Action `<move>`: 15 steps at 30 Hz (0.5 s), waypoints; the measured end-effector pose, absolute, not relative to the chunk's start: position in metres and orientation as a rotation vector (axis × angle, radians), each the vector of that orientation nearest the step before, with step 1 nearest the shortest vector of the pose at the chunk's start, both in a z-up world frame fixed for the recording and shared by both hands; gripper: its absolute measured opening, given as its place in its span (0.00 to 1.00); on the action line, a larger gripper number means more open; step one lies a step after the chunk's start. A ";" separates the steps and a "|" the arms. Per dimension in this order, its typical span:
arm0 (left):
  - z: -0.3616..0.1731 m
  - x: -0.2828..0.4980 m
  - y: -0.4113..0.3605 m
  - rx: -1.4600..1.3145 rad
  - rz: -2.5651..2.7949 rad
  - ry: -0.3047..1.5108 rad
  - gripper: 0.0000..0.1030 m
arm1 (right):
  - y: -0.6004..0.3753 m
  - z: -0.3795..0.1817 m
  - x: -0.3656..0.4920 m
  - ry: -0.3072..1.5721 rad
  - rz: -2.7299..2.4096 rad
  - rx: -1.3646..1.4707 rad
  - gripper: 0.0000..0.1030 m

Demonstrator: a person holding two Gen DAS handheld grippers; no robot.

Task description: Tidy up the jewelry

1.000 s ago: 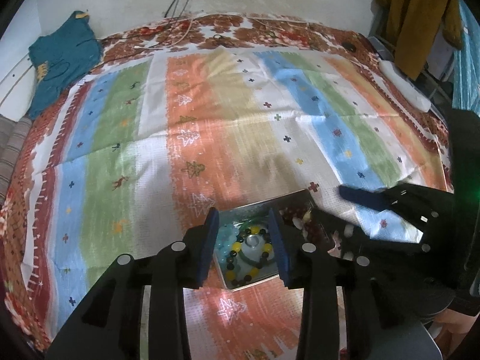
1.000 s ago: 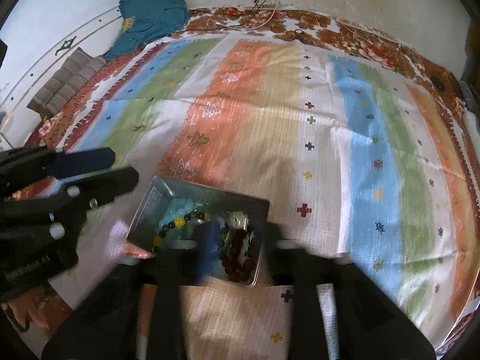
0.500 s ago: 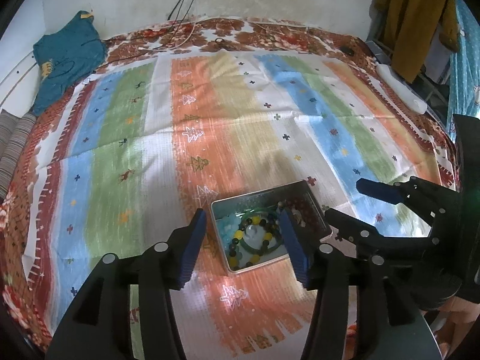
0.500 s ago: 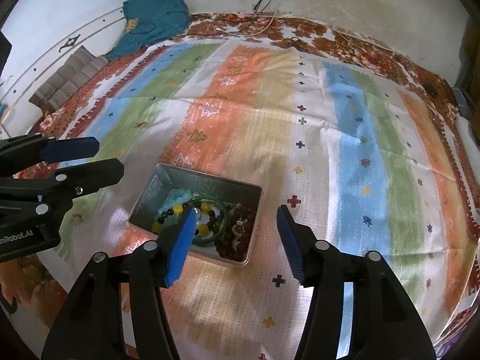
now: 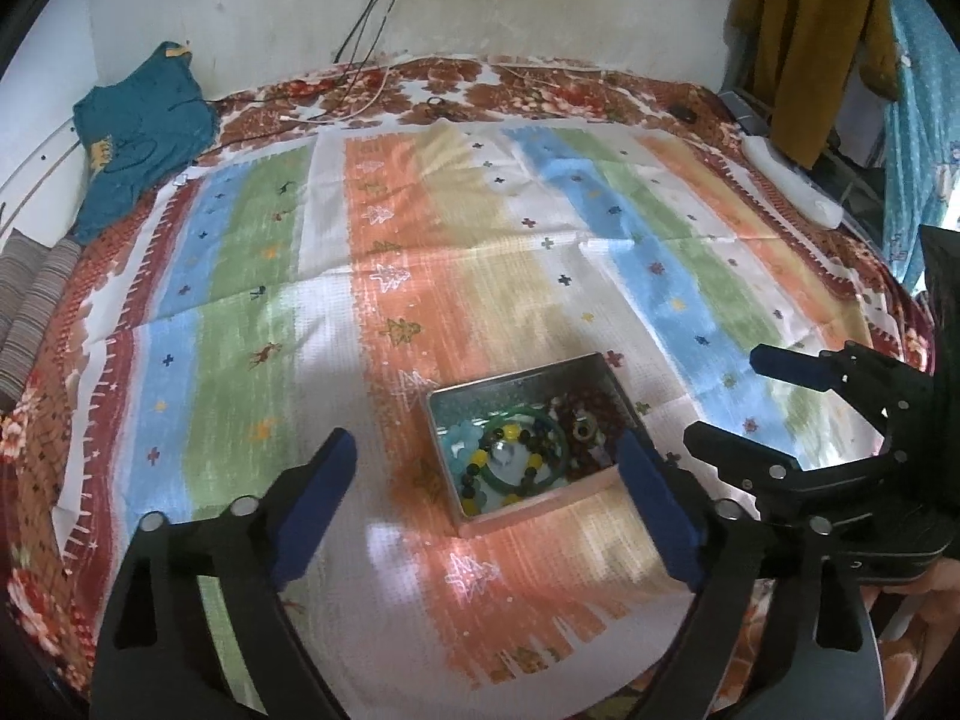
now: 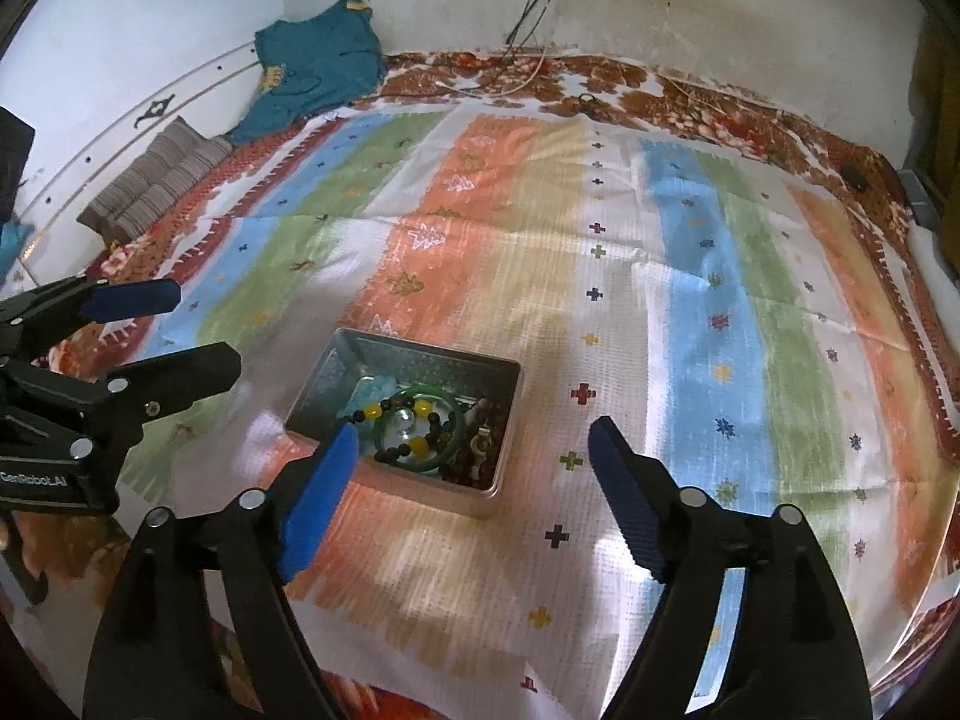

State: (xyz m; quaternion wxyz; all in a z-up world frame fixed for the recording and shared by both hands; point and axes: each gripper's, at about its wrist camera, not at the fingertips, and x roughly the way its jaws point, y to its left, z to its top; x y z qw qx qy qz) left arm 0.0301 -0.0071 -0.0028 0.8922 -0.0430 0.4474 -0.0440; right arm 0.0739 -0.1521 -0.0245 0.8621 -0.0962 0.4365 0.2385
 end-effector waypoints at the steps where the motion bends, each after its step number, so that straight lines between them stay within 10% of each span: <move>1: -0.002 0.028 -0.007 -0.098 -0.098 0.924 0.90 | -0.153 -0.024 0.072 0.913 0.504 -0.199 0.80; 15: 0.002 -0.005 -0.011 -0.062 -0.098 0.847 0.94 | -0.170 -0.018 0.054 0.883 0.518 -0.167 0.91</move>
